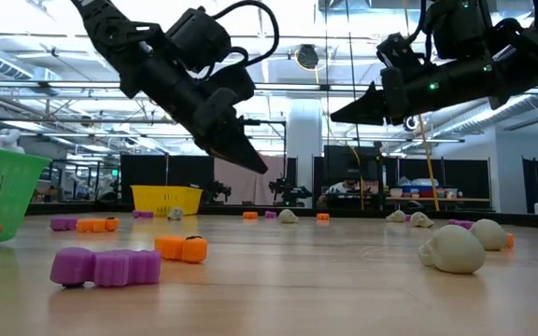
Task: Sort Halloween decoration
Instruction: Put the gray skull toy into the yellow bin
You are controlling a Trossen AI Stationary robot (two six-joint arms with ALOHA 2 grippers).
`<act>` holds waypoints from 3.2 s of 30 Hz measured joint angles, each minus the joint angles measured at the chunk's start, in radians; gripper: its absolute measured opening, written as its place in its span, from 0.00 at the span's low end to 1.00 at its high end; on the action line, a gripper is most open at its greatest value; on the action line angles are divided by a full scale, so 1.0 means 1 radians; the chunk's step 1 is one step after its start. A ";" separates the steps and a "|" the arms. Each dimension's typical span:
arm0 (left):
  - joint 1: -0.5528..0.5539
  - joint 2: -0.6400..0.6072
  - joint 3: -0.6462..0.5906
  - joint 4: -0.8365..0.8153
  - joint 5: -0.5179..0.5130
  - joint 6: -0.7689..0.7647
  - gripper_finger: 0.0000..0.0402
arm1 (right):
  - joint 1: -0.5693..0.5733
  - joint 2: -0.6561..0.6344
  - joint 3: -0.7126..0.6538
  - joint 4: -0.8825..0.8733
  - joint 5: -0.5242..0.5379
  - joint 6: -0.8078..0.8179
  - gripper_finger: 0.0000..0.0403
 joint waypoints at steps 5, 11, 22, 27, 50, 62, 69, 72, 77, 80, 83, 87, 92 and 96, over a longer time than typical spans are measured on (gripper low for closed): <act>0.001 0.000 0.000 -0.002 -0.016 0.011 0.22 | 0.000 0.000 0.000 0.000 0.000 0.009 0.00; 0.001 0.000 0.000 -0.002 -0.016 0.011 0.34 | 0.000 0.000 0.000 -0.001 0.000 0.023 0.00; 0.003 0.000 0.000 -0.002 -0.031 0.012 0.33 | 0.000 0.000 0.000 -0.001 0.001 0.023 0.00; 0.000 0.000 0.000 -0.002 -0.030 0.011 0.34 | 0.000 0.000 0.000 -0.001 0.001 0.023 0.00; 0.091 0.312 0.139 0.184 -0.109 -0.019 0.53 | 0.000 0.001 0.000 -0.040 0.002 0.028 0.00; 0.127 0.416 0.191 0.224 -0.143 -0.100 0.46 | 0.001 0.001 0.000 -0.046 0.002 0.036 0.00; 0.129 0.423 0.192 0.235 -0.135 -0.061 0.19 | 0.001 0.001 0.000 -0.046 0.002 0.049 0.00; 0.130 0.423 0.191 0.247 -0.132 -0.029 0.14 | 0.001 0.001 0.000 -0.046 0.002 0.051 0.00; 0.136 0.390 0.187 0.226 -0.131 0.008 0.14 | 0.001 0.001 0.000 -0.047 0.002 0.053 0.00; 0.147 0.330 0.188 0.208 -0.132 0.029 0.14 | 0.001 0.001 0.000 -0.055 0.002 0.053 0.00; 0.165 0.247 0.188 0.140 -0.132 0.040 0.14 | 0.001 0.001 0.000 -0.059 0.002 0.053 0.00; 0.198 0.102 0.188 0.009 -0.144 0.068 0.14 | 0.001 0.001 0.000 -0.062 0.002 0.053 0.00; 0.279 -0.076 0.189 -0.202 -0.169 0.085 0.14 | 0.001 0.001 0.000 -0.066 0.002 0.054 0.00; 0.363 -0.175 0.189 -0.391 -0.171 0.086 0.14 | 0.001 0.001 0.000 -0.068 0.002 0.057 0.00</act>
